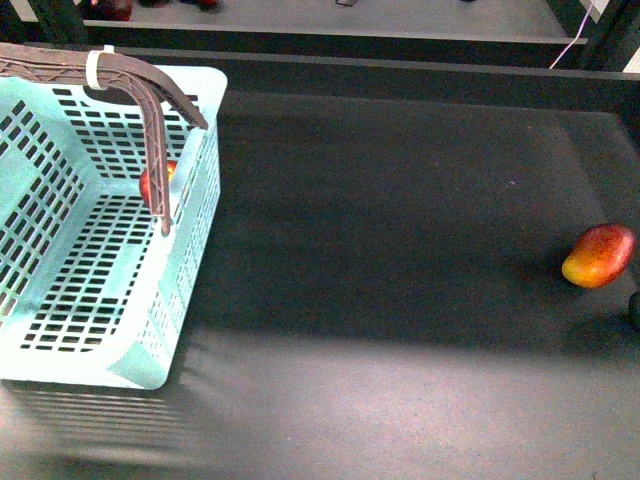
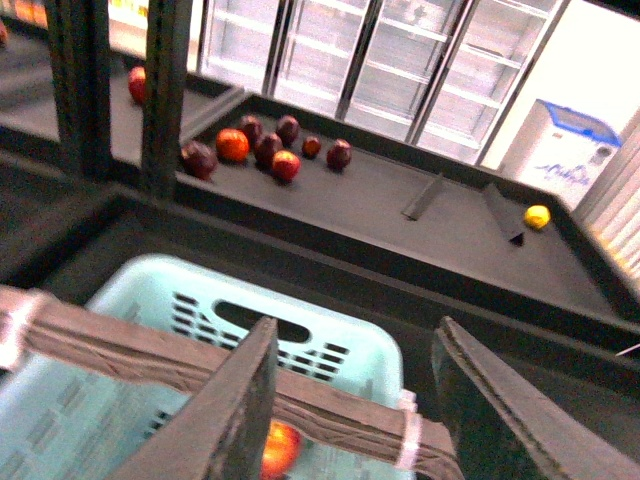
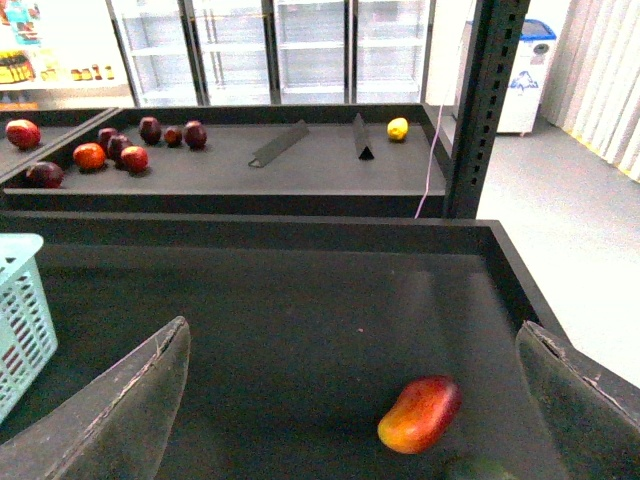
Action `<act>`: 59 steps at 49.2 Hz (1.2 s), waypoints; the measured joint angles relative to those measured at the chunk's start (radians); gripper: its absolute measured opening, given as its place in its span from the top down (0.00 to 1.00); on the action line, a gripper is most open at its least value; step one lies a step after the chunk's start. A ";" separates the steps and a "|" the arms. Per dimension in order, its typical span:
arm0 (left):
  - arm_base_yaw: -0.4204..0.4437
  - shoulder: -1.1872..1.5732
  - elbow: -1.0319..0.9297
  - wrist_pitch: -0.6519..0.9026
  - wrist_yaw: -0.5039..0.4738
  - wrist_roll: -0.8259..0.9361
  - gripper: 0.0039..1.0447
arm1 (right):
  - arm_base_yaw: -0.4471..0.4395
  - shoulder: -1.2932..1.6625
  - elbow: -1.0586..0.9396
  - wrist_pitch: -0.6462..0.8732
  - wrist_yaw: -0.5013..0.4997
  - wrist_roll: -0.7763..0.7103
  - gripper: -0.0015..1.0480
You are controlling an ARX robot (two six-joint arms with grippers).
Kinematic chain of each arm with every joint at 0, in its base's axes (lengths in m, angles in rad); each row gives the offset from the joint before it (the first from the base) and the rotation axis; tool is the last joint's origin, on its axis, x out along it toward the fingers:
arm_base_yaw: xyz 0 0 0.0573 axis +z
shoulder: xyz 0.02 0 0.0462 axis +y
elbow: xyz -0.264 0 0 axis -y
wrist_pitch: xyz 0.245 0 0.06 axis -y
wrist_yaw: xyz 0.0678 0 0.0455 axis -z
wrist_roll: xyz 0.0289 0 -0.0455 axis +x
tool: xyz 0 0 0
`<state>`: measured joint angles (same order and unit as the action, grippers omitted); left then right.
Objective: Pick apple with right arm and hold basket with left
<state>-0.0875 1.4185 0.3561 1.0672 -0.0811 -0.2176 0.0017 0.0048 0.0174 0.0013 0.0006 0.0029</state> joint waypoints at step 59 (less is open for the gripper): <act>0.084 -1.004 -0.341 -0.655 0.081 0.206 0.97 | 0.000 0.000 0.000 0.000 0.000 0.000 0.08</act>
<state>-0.0032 0.4141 0.0147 0.4126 -0.0002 -0.0113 0.0017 0.0048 0.0174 0.0013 0.0002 0.0029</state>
